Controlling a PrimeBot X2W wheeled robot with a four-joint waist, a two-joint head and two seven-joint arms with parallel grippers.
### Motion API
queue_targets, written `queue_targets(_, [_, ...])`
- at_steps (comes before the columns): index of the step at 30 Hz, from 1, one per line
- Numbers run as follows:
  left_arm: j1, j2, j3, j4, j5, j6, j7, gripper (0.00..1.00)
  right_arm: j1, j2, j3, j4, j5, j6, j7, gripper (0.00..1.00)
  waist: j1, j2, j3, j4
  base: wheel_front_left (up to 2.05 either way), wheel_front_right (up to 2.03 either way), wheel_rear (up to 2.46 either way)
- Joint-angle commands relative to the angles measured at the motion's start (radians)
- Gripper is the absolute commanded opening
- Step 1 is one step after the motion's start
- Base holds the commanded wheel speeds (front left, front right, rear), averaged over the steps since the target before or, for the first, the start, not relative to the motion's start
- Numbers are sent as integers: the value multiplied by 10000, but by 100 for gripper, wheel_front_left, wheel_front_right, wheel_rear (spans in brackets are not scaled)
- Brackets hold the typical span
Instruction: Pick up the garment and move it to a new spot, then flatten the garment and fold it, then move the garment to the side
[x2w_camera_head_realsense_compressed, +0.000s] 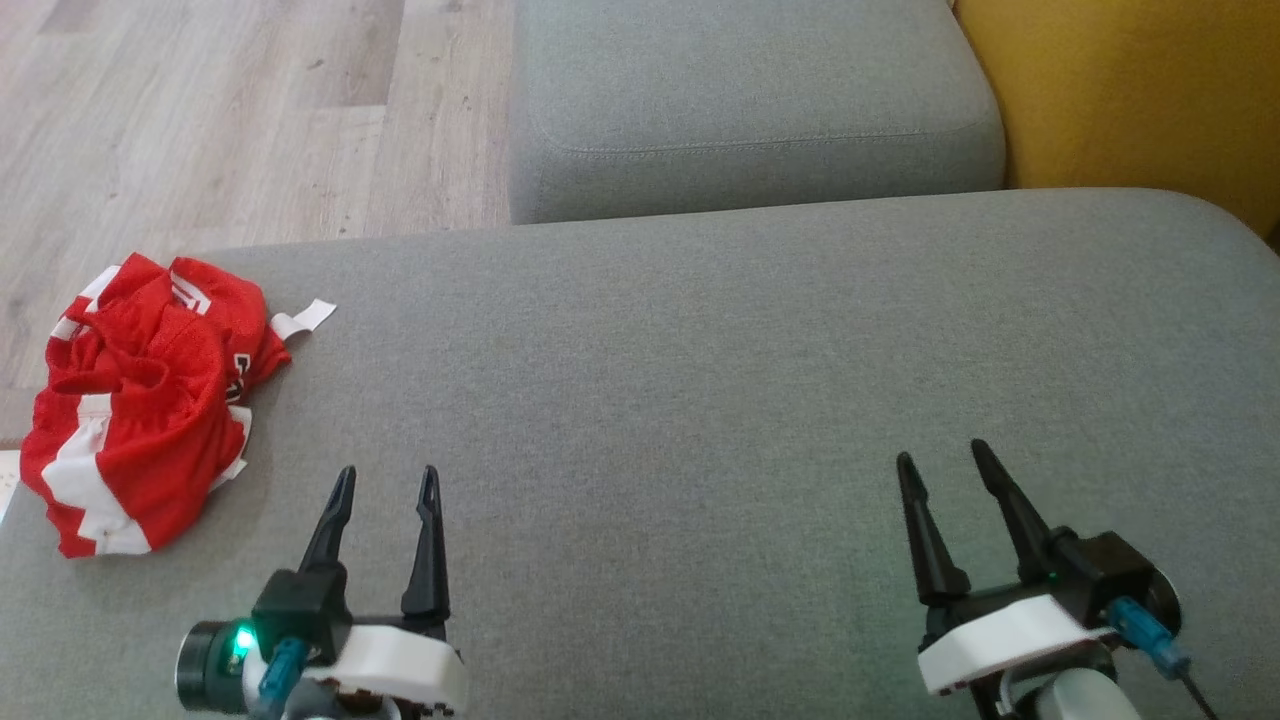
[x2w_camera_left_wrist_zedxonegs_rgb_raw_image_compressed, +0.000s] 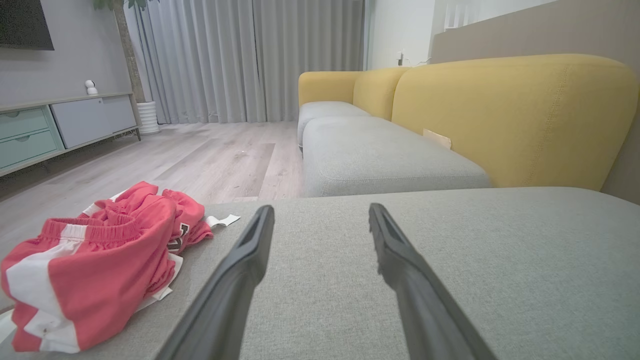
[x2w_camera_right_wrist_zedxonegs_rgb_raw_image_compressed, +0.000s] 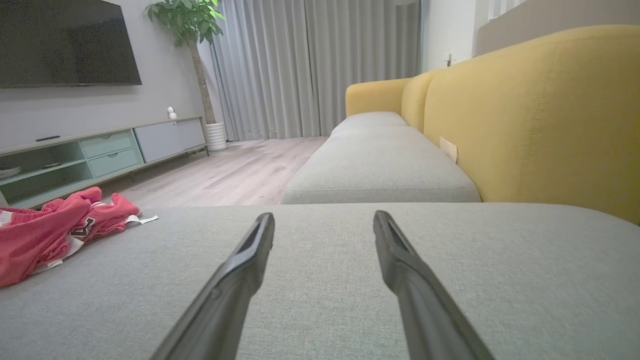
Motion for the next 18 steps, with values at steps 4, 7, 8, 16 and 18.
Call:
queue_targets(4, [-302, -37, 378, -351, 78, -62, -122, 100, -328, 4, -43, -159, 164, -7, -114, 100, 0, 0, 5, -13, 0, 0, 0])
queue_targets(7, [-267, -43, 401, -313, 101, -91, -122, 100, -344, 4, -184, -107, 210, -7, -114, 100, 0, 0, 12, -19, 0, 0, 0])
queue_targets(8, [-259, -46, 409, -295, 108, -96, -122, 100, -350, 4, -212, -93, 215, -7, -114, 100, 0, 0, 14, -19, 0, 0, 0])
queue_targets(16, [-262, -61, 482, -99, 126, -31, -122, 100, -374, 4, -293, -37, 145, -7, -114, 100, 0, 0, 17, -22, 0, 0, 0])
queue_targets(18, [-270, -64, 501, -51, 120, -8, -122, 100, -380, 4, -288, -10, 132, -7, -114, 100, 0, 0, 19, -28, 0, 0, 0])
